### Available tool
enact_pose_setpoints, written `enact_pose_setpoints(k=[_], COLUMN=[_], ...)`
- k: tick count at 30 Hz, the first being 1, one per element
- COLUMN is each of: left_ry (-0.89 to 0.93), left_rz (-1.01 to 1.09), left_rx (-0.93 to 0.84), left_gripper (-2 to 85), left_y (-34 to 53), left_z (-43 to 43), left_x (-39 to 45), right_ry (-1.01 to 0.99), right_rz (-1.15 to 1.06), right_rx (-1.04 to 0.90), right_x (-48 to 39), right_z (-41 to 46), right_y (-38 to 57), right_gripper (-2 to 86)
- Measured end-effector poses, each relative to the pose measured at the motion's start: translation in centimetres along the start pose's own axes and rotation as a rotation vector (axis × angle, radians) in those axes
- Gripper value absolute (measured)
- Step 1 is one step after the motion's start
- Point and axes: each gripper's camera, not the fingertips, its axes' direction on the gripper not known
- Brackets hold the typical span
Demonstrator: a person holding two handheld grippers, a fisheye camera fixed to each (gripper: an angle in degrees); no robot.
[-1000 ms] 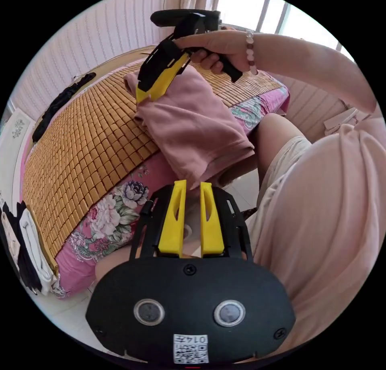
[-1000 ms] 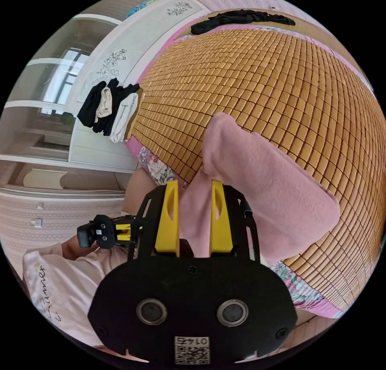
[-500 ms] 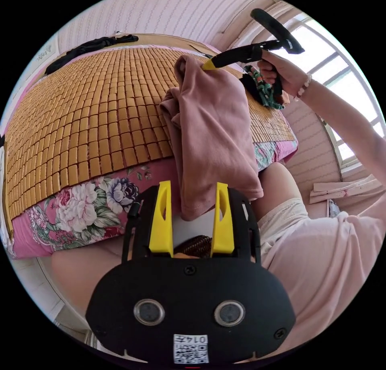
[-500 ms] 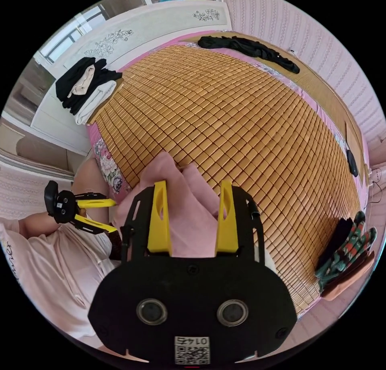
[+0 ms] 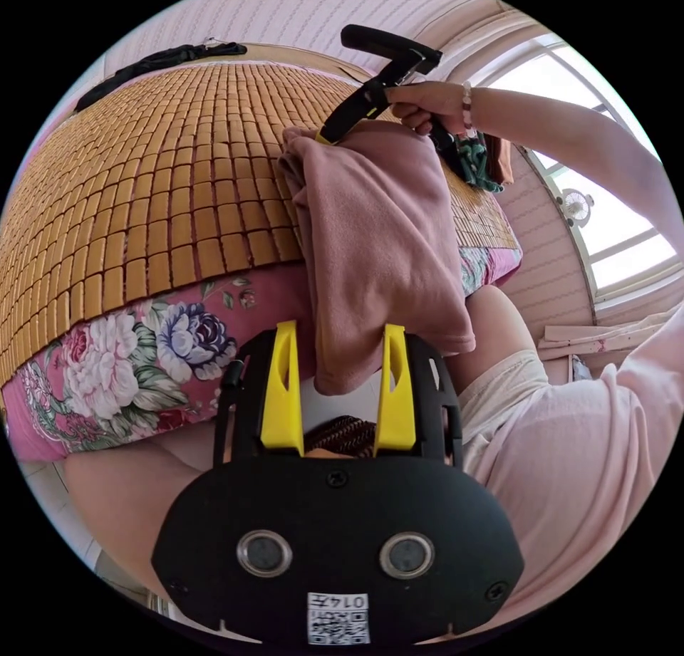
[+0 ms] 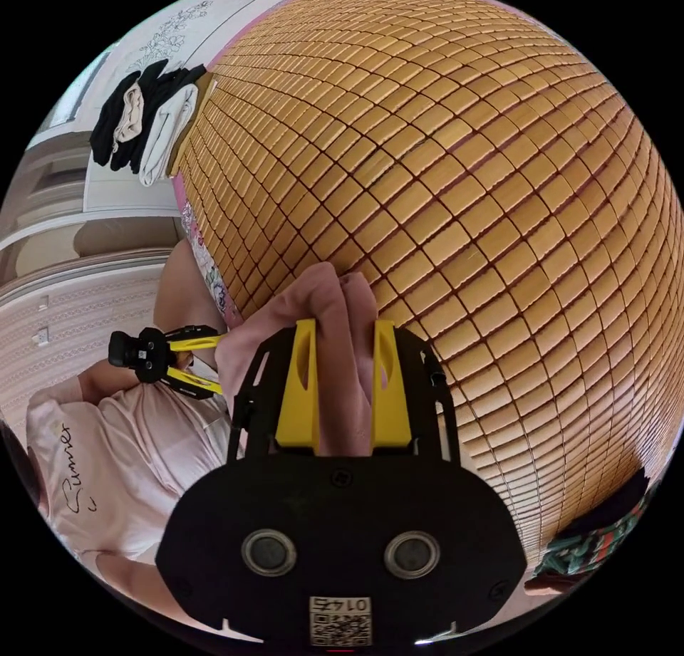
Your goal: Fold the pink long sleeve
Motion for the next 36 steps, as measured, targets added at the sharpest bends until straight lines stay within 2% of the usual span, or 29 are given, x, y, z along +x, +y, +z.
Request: enact_pose_setpoints(k=[4, 8, 12, 15, 18, 22, 23, 25, 27, 29, 34, 36], left_ry=[-0.048, -0.007, -0.063, -0.059, -0.074, -0.289, -0.374, -0.427, -0.423, -0.337, -0.234, -0.201], left_rz=[0.04, 0.107, 0.174, 0.103, -0.007, -0.266, -0.33, -0.401, -0.454, -0.489, -0.492, -0.498], left_rx=[-0.024, -0.027, 0.019, 0.084, 0.181, 0.312, 0.328, 0.315, 0.29, 0.291, 0.318, 0.326], left_gripper=[15.8, 6.6, 5.5, 5.3, 5.4, 6.9, 7.1, 7.3, 7.8, 9.3, 9.6, 10.4], left_y=[-0.4, -0.5, -0.2, 0.2, 0.5, 0.5, 0.4, 0.5, 0.7, 1.4, 4.0, 4.9], left_z=[0.4, 0.3, -0.8, -2.3, -4.7, -8.8, -9.4, -9.6, -9.4, -9.4, -9.6, -9.1], left_x=[1.4, 2.6, 4.7, 4.8, 3.3, -2.1, -3.9, -6.8, -9.3, -11.2, -9.8, -9.1], right_ry=[0.05, -0.019, 0.043, 0.093, 0.111, 0.194, 0.195, 0.195, 0.185, 0.161, 0.16, 0.096], right_rz=[-0.099, -0.116, -0.134, -0.187, -0.278, -0.302, -0.262, -0.236, -0.208, -0.184, -0.037, 0.053], right_rx=[0.122, 0.308, 0.311, 0.248, 0.187, 0.254, 0.283, 0.326, 0.359, 0.339, 0.26, 0.249], right_x=[-1.7, -2.2, -3.4, -4.8, -7.4, -13.4, -14.4, -15.0, -14.5, -12.4, -6.7, -4.5], right_z=[-2.4, -5.8, -8.0, -9.7, -11.9, -15.1, -15.6, -15.9, -15.4, -13.5, -6.9, -4.4], right_y=[2.6, 6.8, 7.7, 4.6, -2.6, -14.3, -16.5, -17.9, -17.7, -16.0, -9.3, -6.7], right_gripper=[7.4, 6.9, 6.7, 6.6, 7.0, 9.1, 9.3, 9.5, 9.8, 10.8, 14.8, 16.0])
